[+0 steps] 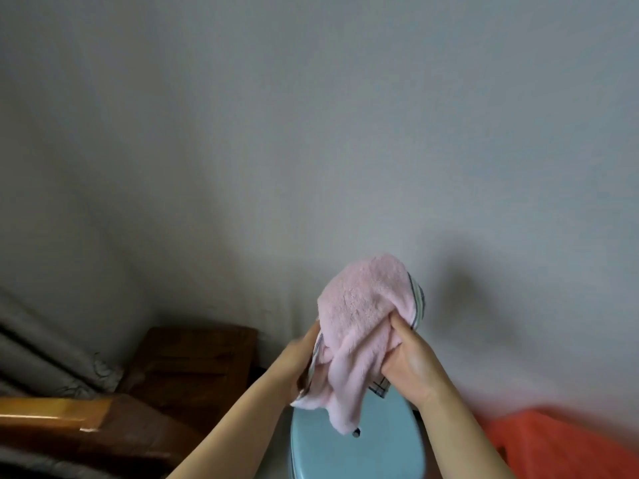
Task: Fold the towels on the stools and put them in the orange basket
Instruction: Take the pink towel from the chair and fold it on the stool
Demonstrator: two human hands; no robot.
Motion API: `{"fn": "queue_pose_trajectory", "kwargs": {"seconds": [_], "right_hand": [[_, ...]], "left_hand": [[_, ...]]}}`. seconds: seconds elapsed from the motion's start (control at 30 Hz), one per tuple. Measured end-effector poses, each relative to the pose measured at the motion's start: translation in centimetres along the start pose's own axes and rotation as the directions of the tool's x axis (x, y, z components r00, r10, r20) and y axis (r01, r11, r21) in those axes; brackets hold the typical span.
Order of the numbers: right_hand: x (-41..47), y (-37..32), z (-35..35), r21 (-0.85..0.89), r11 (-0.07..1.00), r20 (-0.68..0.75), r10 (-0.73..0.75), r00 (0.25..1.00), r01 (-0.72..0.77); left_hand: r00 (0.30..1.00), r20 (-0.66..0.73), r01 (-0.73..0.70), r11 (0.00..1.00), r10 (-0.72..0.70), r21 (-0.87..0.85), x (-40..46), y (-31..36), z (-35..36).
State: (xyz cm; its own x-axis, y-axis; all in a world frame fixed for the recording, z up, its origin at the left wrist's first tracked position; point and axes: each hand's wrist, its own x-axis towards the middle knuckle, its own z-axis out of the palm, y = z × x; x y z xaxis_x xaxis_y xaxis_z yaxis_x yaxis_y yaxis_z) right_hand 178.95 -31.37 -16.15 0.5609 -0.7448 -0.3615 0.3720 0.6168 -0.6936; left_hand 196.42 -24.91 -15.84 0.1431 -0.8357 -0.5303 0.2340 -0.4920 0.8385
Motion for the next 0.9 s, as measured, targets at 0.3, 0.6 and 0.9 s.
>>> {"fn": "queue_pose_trajectory", "kwargs": {"seconds": [0.3, 0.6, 0.9], "right_hand": [[-1.5, -2.4, -0.4, -0.286, 0.944, -0.164, -0.217, 0.962, 0.164], [-2.7, -2.1, -3.6, 0.134, 0.991, -0.002, 0.021, 1.000, -0.021], [0.2, 4.6, -4.5, 0.155, 0.867, -0.119, 0.491, 0.863, -0.473]], "left_hand": [[0.993, 0.113, -0.037, 0.996, 0.047, -0.086, -0.2, 1.7, 0.1], [0.998, 0.001, -0.053, 0.883, 0.060, -0.466, 0.9, 5.2, -0.4], [0.921, 0.296, -0.083, 0.871, 0.252, -0.484, 0.0, 11.9, 1.7]]}}
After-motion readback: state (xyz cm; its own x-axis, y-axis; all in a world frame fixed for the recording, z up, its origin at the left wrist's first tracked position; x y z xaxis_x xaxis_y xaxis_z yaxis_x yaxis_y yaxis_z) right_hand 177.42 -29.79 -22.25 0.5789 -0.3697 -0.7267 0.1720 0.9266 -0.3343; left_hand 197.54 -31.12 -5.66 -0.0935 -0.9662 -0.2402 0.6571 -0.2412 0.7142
